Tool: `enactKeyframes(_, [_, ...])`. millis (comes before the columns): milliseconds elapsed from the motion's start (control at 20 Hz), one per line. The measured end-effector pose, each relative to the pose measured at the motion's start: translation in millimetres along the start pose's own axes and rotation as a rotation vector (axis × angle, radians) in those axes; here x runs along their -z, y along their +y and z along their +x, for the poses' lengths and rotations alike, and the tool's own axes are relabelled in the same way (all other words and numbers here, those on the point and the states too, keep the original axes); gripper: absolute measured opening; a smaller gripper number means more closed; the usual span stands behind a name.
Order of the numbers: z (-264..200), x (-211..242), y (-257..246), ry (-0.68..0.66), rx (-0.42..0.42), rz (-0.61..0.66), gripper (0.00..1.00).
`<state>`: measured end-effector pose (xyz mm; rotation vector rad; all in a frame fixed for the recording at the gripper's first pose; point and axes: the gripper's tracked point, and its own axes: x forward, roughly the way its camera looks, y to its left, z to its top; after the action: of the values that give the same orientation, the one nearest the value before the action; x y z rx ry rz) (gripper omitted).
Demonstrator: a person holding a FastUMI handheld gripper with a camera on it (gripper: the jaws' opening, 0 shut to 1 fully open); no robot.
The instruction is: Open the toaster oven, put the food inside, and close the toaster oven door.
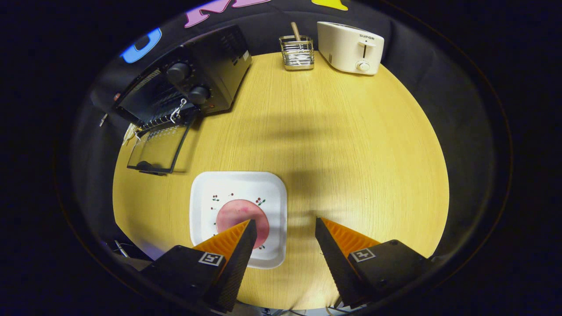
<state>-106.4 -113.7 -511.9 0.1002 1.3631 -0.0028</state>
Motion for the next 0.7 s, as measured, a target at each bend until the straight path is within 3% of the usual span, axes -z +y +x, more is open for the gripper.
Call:
enactKeyframes(100, [7.1, 3.7, -5.8, 0.016, 0.008, 0.003, 0.89])
enactKeyframes(250, [16.2, 10.0, -2.8, 0.054, -0.008, 0.017, 0.48])
enactKeyframes(500, [-0.5, -3.1, -1.3, 0.071, -0.005, 0.037, 0.5])
enactKeyframes(600, [25.8, 1.6, -4.8, 0.095, -0.011, 0.039, 0.11])
enactKeyframes(700, [24.9, 5.3, -1.4, 0.13, -0.028, 0.05, 0.11])
